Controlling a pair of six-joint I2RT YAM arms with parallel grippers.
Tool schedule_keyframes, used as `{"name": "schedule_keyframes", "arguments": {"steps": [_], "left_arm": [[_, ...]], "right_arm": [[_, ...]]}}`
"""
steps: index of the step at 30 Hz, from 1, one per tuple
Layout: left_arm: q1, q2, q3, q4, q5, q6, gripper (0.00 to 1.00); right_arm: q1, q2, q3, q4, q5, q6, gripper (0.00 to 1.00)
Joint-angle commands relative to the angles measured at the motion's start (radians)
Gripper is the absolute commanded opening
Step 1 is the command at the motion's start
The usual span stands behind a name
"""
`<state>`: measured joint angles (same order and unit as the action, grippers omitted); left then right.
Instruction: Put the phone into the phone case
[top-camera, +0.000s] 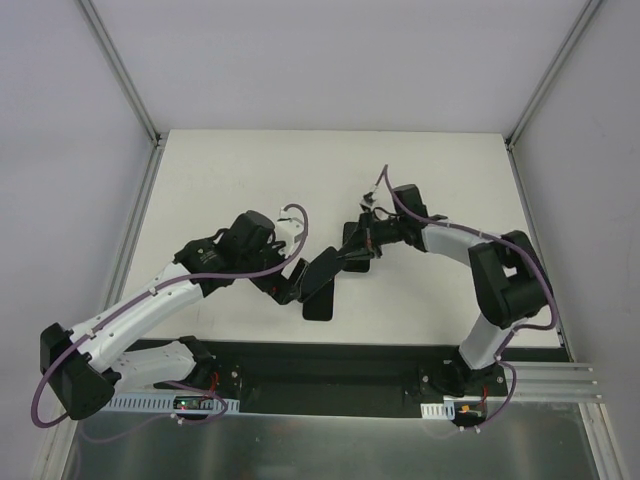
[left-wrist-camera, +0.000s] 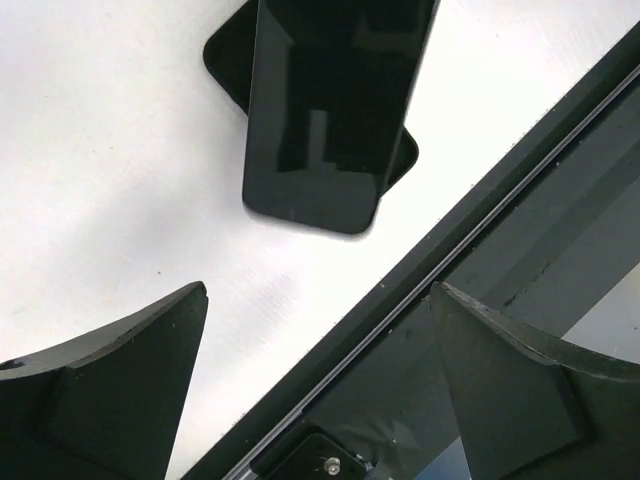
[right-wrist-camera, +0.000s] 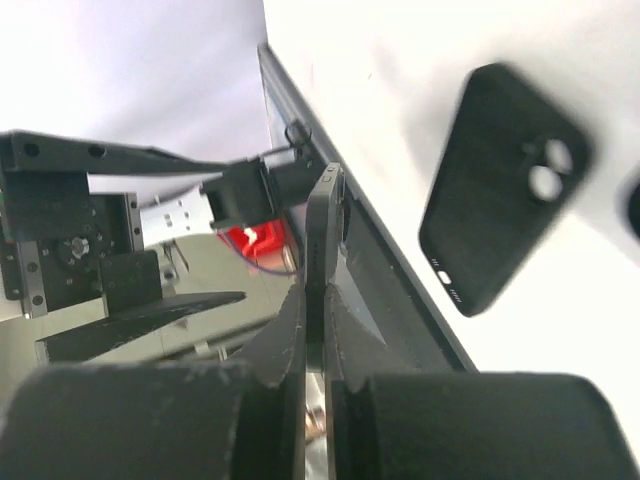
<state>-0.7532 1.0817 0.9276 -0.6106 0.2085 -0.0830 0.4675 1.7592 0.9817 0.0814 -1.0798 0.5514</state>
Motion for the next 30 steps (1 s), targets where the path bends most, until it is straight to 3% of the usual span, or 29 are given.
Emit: {"name": "schedule_keyframes", "arguments": {"steps": [1,4,7,13,23,30], "left_arm": [[-0.005,-0.042,0.088,-0.067,-0.07,0.052,0.92],[-0.005,-0.023,0.117,-0.072,-0.112,0.098,0.9],[-0.005,0.029,0.116,-0.063,-0.051,0.242,0.84],[-0.005,0.266,0.207,-0.038,0.06,0.526,0.75],[-0.002,0.729,0.468,-0.021,0.097,0.64,0.65],[0.002,0.834,0.511,0.003,0.114,0.654,0.58]], "right_arm": [[-0.137,-0.186,-0.069,0.061,0.029,0.074,0.01],[-0.234,-0.271,-0.11,0.058,0.05,0.113,0.02],[-0.32,-0.361,-0.149,-0.004,0.092,0.108,0.02],[-0.45,-0.539,-0.129,-0.31,0.249,-0.033,0.01],[-0.555,-0.779,-0.135,-0.545,0.406,-0.14,0.01],[-0.592,-0.83,-0.133,-0.598,0.405,-0.168,0.02]]}}
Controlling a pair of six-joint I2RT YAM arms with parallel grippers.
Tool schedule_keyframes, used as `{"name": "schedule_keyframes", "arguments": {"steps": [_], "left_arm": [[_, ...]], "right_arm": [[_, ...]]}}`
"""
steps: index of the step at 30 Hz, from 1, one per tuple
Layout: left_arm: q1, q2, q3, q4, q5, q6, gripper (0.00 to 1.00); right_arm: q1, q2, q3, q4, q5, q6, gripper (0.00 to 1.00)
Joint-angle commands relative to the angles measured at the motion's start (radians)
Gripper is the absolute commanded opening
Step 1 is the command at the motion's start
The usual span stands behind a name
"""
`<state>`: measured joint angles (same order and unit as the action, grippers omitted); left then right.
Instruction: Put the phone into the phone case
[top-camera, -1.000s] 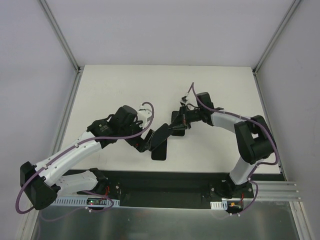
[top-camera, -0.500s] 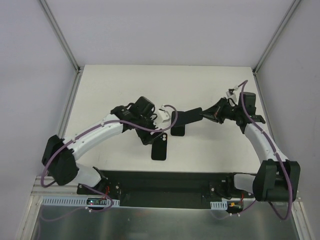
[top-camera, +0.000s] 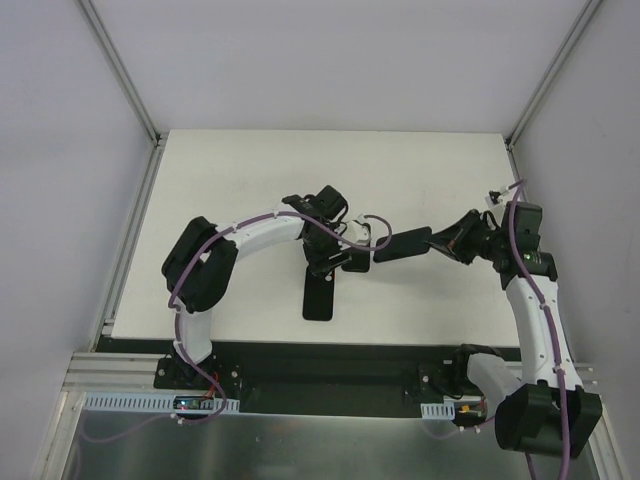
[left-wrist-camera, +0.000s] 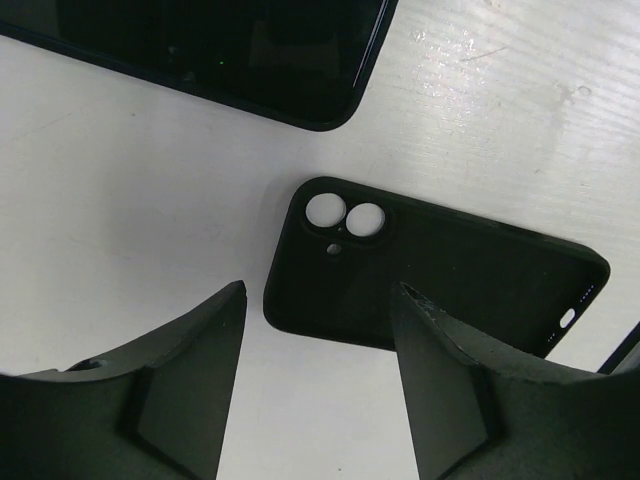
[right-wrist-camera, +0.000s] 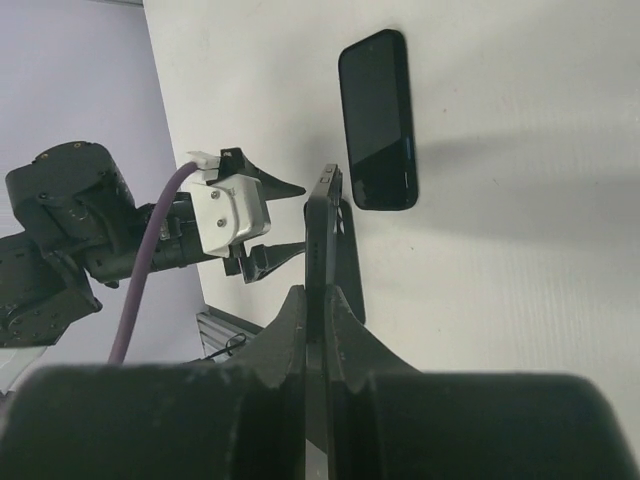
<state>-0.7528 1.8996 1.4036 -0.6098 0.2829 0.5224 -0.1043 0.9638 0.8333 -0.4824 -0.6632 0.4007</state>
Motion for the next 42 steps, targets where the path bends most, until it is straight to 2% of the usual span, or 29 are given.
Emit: {"name": "schedule_keyframes", "arguments": {"steps": [1,7,11,12,15,19,21,24,28,32,34,40,42], "left_arm": [[0.001,0.021,0.029,0.007,0.032,0.054,0.57],[0.001,0.049,-0.029,0.057,0.002,0.059,0.53],[0.001,0.05,-0.083,0.088,-0.045,0.042,0.47],[0.0,0.05,-0.094,0.09,-0.072,0.034,0.37],[0.003,0.027,-0.118,0.09,-0.181,-0.016,0.15],[0.009,-0.042,-0.161,0.087,-0.278,-0.122,0.0],[0.042,-0.073,-0.175,0.045,-0.313,-0.177,0.0],[0.095,-0.086,-0.192,-0.053,-0.287,-0.301,0.0],[0.194,-0.157,-0.262,-0.097,-0.285,-0.442,0.0],[0.321,-0.214,-0.314,-0.082,-0.09,-0.613,0.0],[0.337,-0.224,-0.325,-0.061,-0.044,-0.679,0.0],[0.339,-0.263,-0.359,-0.012,-0.033,-0.835,0.0],[0.339,-0.284,-0.387,-0.004,-0.086,-0.907,0.05]], "right_arm": [[-0.024,-0.034,0.015,-0.036,-0.016,-0.019,0.01],[-0.044,-0.042,0.009,-0.039,-0.027,-0.019,0.02],[-0.052,-0.046,0.009,-0.039,-0.027,-0.017,0.02],[-0.052,-0.048,0.01,-0.039,-0.029,-0.019,0.01],[-0.052,-0.048,0.012,-0.039,-0.038,-0.019,0.01],[-0.052,-0.06,0.006,-0.039,-0.049,-0.013,0.01],[-0.052,-0.069,0.0,-0.035,-0.056,-0.007,0.01],[-0.052,-0.082,-0.014,-0.03,-0.061,0.0,0.01],[-0.051,-0.103,-0.031,-0.025,-0.073,0.007,0.02],[-0.029,-0.115,-0.048,0.013,-0.075,0.03,0.01],[-0.006,-0.116,-0.059,0.033,-0.061,0.049,0.02],[0.172,-0.111,-0.074,0.117,0.043,0.102,0.02],[0.242,-0.106,-0.079,0.136,0.089,0.116,0.01]]}}
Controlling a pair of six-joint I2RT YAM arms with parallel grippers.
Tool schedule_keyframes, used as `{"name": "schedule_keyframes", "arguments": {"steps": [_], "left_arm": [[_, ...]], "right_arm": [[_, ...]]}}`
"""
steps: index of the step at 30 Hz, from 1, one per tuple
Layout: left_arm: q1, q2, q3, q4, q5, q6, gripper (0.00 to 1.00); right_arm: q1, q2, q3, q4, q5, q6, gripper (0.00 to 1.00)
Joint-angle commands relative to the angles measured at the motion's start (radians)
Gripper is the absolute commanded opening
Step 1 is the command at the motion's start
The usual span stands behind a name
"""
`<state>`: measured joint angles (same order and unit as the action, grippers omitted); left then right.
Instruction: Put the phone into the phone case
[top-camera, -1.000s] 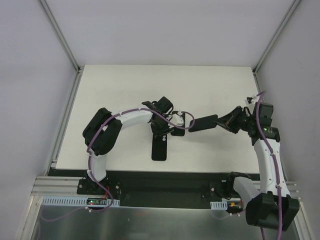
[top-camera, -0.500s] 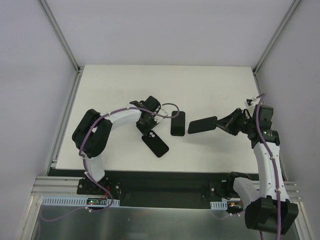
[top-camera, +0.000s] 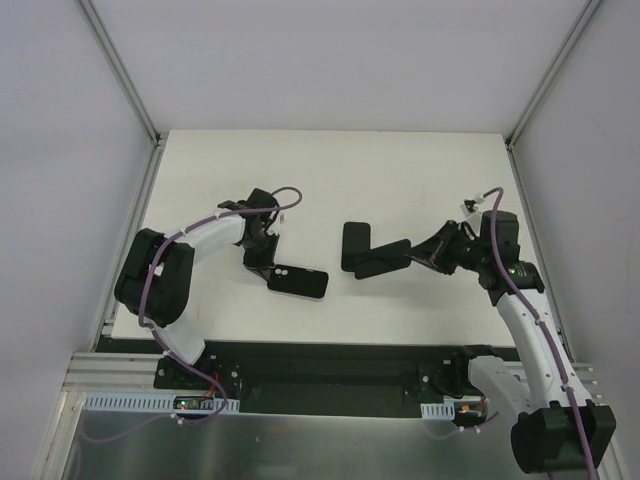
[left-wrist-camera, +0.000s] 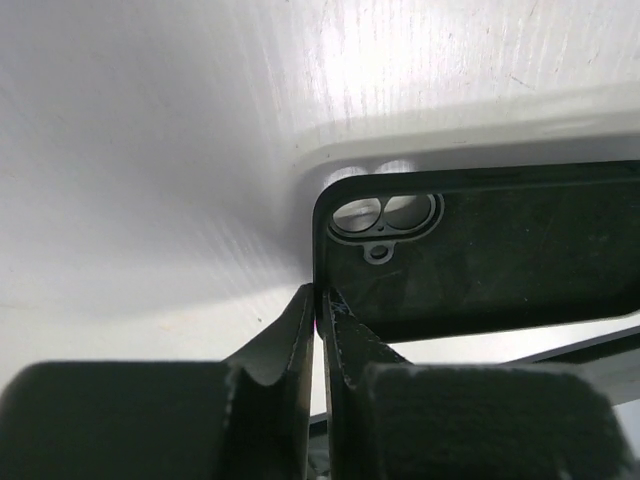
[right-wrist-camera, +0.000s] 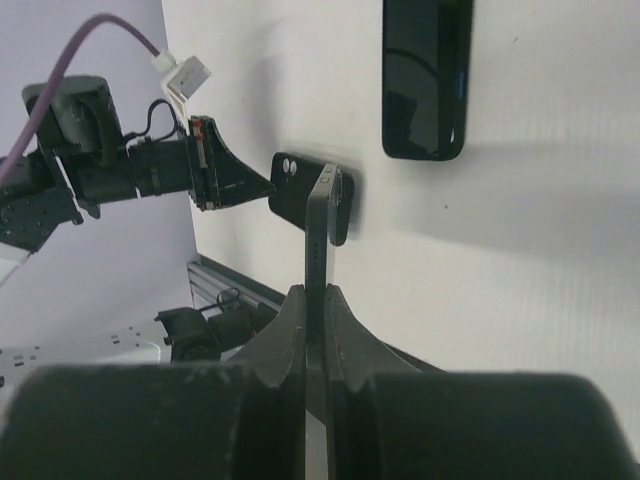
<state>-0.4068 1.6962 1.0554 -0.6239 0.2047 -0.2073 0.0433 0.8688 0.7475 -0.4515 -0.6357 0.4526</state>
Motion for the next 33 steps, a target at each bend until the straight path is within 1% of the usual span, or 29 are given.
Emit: {"name": "schedule_keyframes", "arguments": {"steps": [1,3,4,6,7,9,11,13,15,17,18,19,20,21,23,25,28,33], "left_arm": [[-0.007,-0.104,-0.049,0.015,-0.02,-0.202,0.11],[-0.007,-0.141,-0.081,0.033,-0.039,-0.26,0.18],[-0.007,-0.186,-0.09,0.039,-0.071,-0.282,0.3],[-0.007,-0.242,-0.112,0.049,-0.106,-0.331,0.47],[-0.004,-0.298,-0.113,0.05,-0.137,-0.34,0.62],[-0.004,-0.351,-0.109,0.053,-0.162,-0.351,0.73],[0.006,-0.406,-0.095,0.055,-0.183,-0.351,0.78],[0.025,-0.431,-0.089,0.062,-0.173,-0.34,0.75],[0.063,-0.429,-0.087,0.069,-0.133,-0.325,0.59],[0.11,-0.408,-0.093,0.078,-0.104,-0.323,0.32],[0.129,-0.399,-0.1,0.085,-0.078,-0.322,0.14],[0.143,-0.385,-0.11,0.111,-0.058,-0.322,0.06],[0.154,-0.377,-0.135,0.125,-0.044,-0.32,0.0],[0.167,-0.368,-0.146,0.131,-0.045,-0.322,0.0],[0.172,-0.333,-0.161,0.153,-0.034,-0.322,0.0],[0.172,-0.297,-0.173,0.171,0.021,-0.325,0.0],[0.172,-0.271,-0.195,0.222,0.077,-0.348,0.0],[0.172,-0.244,-0.251,0.273,0.099,-0.374,0.0]], "right_arm": [[0.131,-0.005,0.001,0.123,0.074,0.078,0.02],[0.165,0.01,-0.002,0.143,0.1,0.086,0.02],[0.194,0.016,-0.002,0.155,0.111,0.096,0.02],[0.22,0.032,-0.004,0.174,0.137,0.11,0.02],[0.249,0.036,-0.005,0.198,0.149,0.118,0.01],[0.279,0.047,-0.007,0.221,0.186,0.138,0.01],[0.331,0.067,-0.002,0.24,0.233,0.147,0.01],[0.38,0.081,-0.011,0.276,0.263,0.17,0.01],[0.412,0.102,-0.034,0.318,0.306,0.204,0.02],[0.46,0.133,-0.046,0.378,0.33,0.222,0.02],[0.477,0.148,-0.05,0.398,0.353,0.238,0.02],[0.509,0.179,-0.051,0.431,0.364,0.244,0.01],[0.524,0.194,-0.048,0.445,0.382,0.248,0.02],[0.539,0.212,-0.045,0.447,0.387,0.251,0.01],[0.582,0.262,-0.036,0.505,0.412,0.259,0.01],[0.621,0.3,-0.028,0.531,0.43,0.271,0.01],[0.651,0.35,-0.016,0.56,0.455,0.282,0.01],[0.676,0.403,-0.013,0.617,0.461,0.304,0.02]]}}
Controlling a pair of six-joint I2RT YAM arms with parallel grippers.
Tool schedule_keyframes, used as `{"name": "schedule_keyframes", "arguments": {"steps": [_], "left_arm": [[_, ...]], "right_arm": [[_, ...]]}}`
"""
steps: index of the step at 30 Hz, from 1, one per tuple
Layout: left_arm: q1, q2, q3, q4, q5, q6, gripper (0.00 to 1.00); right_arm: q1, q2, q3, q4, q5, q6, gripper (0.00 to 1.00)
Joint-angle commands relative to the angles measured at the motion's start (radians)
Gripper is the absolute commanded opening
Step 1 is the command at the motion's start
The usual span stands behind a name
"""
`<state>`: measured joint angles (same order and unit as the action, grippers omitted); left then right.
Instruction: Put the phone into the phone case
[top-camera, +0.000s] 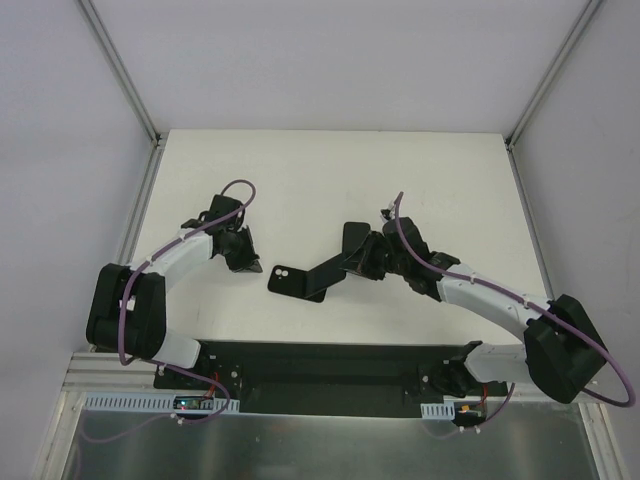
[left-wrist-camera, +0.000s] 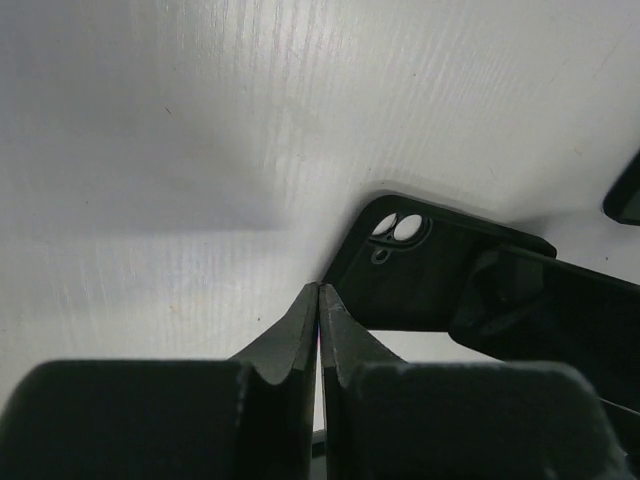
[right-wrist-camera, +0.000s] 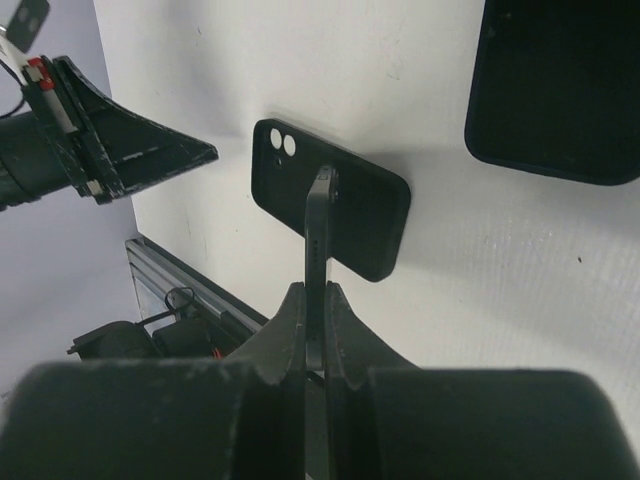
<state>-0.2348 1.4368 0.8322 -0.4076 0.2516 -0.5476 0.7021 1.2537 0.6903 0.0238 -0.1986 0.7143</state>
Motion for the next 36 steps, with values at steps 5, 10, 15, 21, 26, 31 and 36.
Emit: {"name": "schedule_keyframes", "arguments": {"steps": [5,10,15,21,26,31,36], "left_arm": [[-0.001,0.036,-0.073,0.07,0.046,-0.046,0.0],[-0.004,0.04,-0.131,0.113,0.054,-0.067,0.0],[-0.012,0.033,-0.168,0.148,0.077,-0.095,0.0],[-0.034,0.019,-0.188,0.167,0.083,-0.114,0.0],[-0.055,0.016,-0.209,0.17,0.072,-0.127,0.0],[-0.06,0.01,-0.222,0.173,0.066,-0.129,0.0],[-0.061,0.011,-0.219,0.174,0.057,-0.124,0.0]], "right_arm": [[0.04,0.042,0.02,0.232,0.033,0.047,0.01],[0.043,0.073,0.015,0.255,0.028,0.053,0.01],[0.045,0.096,0.002,0.272,0.016,0.063,0.01],[0.056,0.118,-0.04,0.315,0.004,0.093,0.02],[0.066,0.135,-0.058,0.332,0.008,0.105,0.02],[0.085,0.174,-0.078,0.361,-0.008,0.117,0.02],[0.099,0.223,-0.094,0.392,-0.022,0.12,0.02]]}}
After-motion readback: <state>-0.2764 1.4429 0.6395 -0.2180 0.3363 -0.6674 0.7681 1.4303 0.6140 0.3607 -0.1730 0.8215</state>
